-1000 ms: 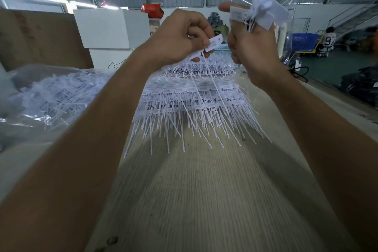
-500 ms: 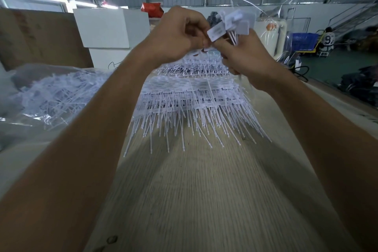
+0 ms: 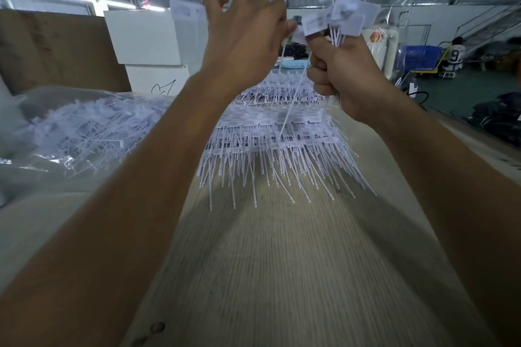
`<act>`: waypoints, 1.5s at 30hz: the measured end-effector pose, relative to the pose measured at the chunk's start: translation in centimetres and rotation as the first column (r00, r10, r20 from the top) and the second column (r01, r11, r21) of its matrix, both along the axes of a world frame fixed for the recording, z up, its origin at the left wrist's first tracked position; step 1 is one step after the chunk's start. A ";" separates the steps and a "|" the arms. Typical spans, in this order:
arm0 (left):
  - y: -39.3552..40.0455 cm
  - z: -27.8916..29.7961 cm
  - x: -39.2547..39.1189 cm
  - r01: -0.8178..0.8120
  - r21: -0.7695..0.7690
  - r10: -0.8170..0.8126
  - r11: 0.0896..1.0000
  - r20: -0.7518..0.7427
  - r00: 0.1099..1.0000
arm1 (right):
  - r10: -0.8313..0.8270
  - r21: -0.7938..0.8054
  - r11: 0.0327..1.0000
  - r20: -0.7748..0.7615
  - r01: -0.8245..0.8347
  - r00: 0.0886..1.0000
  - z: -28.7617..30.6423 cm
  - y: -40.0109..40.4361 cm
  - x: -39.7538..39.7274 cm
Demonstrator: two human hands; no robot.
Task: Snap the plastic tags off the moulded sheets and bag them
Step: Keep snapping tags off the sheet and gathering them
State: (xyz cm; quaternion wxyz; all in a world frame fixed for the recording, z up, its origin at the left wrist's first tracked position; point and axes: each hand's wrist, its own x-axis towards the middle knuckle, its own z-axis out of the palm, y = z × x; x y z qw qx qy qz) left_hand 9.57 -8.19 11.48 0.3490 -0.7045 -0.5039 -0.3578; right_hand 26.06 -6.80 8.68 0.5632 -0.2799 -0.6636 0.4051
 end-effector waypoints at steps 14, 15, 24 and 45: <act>-1.0 1.7 -0.2 0.466 -0.261 -0.254 0.845 0.571 0.781 | -0.207 0.314 0.942 0.269 0.117 0.941 -0.1 -0.8 0.6; -0.8 1.6 -0.4 0.486 -0.274 -0.243 0.830 0.606 0.757 | -0.254 0.371 0.918 0.285 0.138 0.924 -0.1 -0.7 0.5; -0.1 0.9 -0.3 0.601 -0.368 -0.086 0.710 0.801 0.592 | -0.665 0.780 0.601 0.365 0.177 0.651 -0.8 0.3 0.0; -1.3 0.7 -0.1 0.642 -0.479 -0.385 0.598 0.531 0.755 | -0.303 0.080 0.952 0.135 0.295 0.943 -1.4 1.9 0.2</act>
